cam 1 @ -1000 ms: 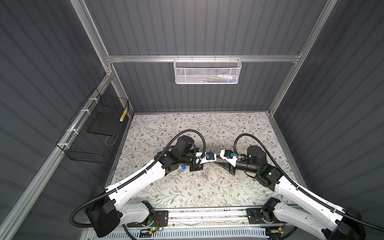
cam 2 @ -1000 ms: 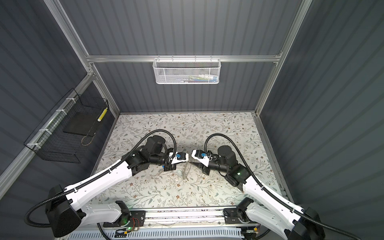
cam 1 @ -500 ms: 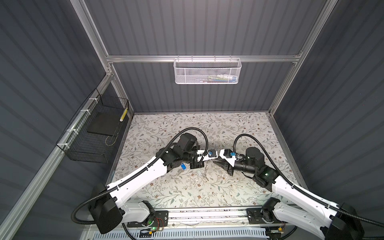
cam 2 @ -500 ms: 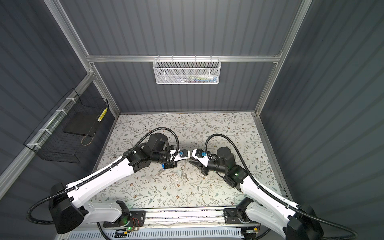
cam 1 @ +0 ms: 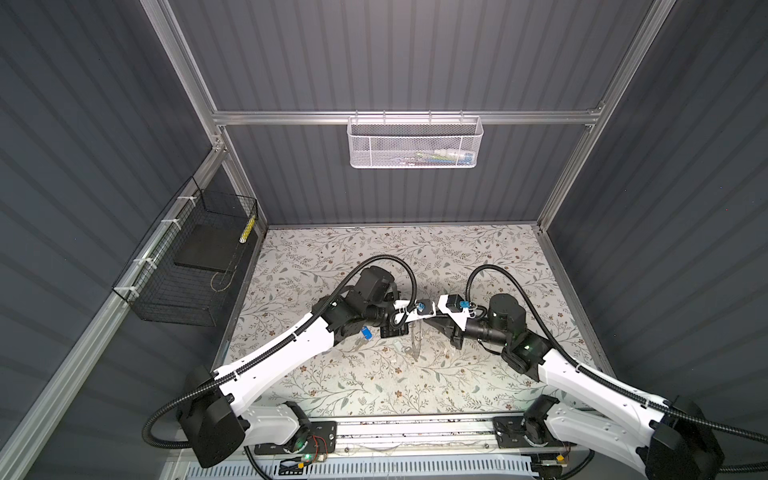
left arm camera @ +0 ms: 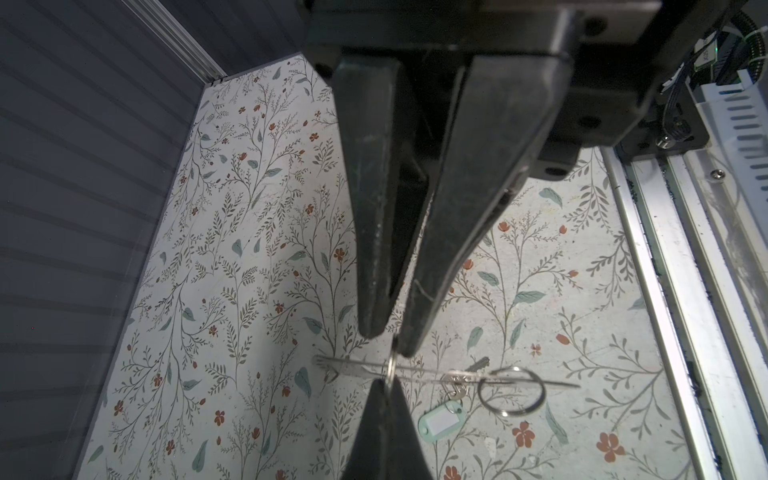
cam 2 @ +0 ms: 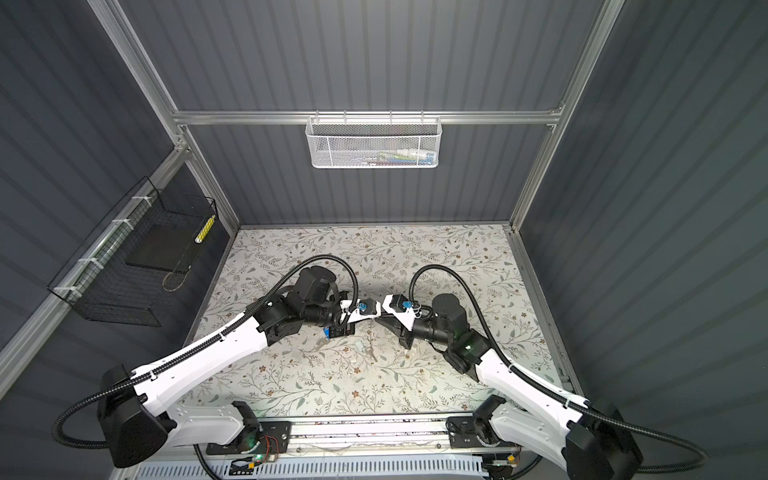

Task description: Put the keys on the keyring

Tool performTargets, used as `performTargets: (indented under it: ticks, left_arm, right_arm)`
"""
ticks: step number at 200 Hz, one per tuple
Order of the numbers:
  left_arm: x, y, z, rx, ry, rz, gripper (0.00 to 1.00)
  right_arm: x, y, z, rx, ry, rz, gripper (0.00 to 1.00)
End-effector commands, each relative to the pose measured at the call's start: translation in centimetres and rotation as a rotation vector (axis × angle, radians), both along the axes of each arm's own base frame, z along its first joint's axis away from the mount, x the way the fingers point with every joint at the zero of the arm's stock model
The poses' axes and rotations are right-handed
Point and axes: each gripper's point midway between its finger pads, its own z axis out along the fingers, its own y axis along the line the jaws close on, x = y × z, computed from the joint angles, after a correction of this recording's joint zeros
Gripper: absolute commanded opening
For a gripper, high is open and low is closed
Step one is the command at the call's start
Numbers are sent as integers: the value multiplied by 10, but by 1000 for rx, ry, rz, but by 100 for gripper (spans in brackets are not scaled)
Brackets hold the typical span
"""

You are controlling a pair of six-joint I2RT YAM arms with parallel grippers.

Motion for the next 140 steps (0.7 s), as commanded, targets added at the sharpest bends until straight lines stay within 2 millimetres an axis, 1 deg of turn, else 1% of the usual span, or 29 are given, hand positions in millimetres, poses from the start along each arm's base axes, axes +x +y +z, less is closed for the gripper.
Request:
performTargets:
  ticks: [1,8,12,18,60,72,75,80,83,88,93,110,119,124,140]
  left_arm:
    - [-4,-4,17,-41,-15,-17,0]
    - [-4,-3,17,-41,-17,-17,0]
    - [-9,-5,17,-53,-3,-40,0]
    - [-10,-6,18,-56,-2,-45,0]
    - [-11,-6,16,-62,2,-52,0]
    - [-11,-6,16,-66,-1,-53,0]
    - [-10,-6,15,-64,-3,-49,4]
    - [-10,-4,15,-63,-4,-40,19]
    - [-8,-3,15,-60,-9,-30,25]
    - [-8,-2,14,-60,-13,-25,31]
    - [-3,3,12,-48,-36,8,32]
    - [1,12,5,-63,-49,38,33]
    - [1,15,2,-90,-29,45,32]
    - [-4,15,3,-124,4,23,31]
    - [-2,20,11,-240,64,29,29]
  right_arm:
    - [-1,3,1,16,3,14,14]
    - [-1,4,0,15,5,16,14]
    - [-1,4,0,14,6,18,13]
    - [-1,5,0,16,5,19,12]
    - [-2,6,-1,17,3,26,0]
    - [-2,5,-1,18,0,27,0]
    - [-3,5,-1,20,-2,28,0]
    - [-3,5,-1,19,-5,27,0]
    - [-3,4,-1,20,-5,27,0]
    - [-4,4,0,23,-9,28,0]
    - [-5,4,0,28,-10,31,0]
    - [-7,4,3,55,-28,39,0]
    - [-7,5,5,74,-36,45,0]
    - [-8,5,6,83,-38,52,0]
    - [-12,8,9,104,-43,81,0]
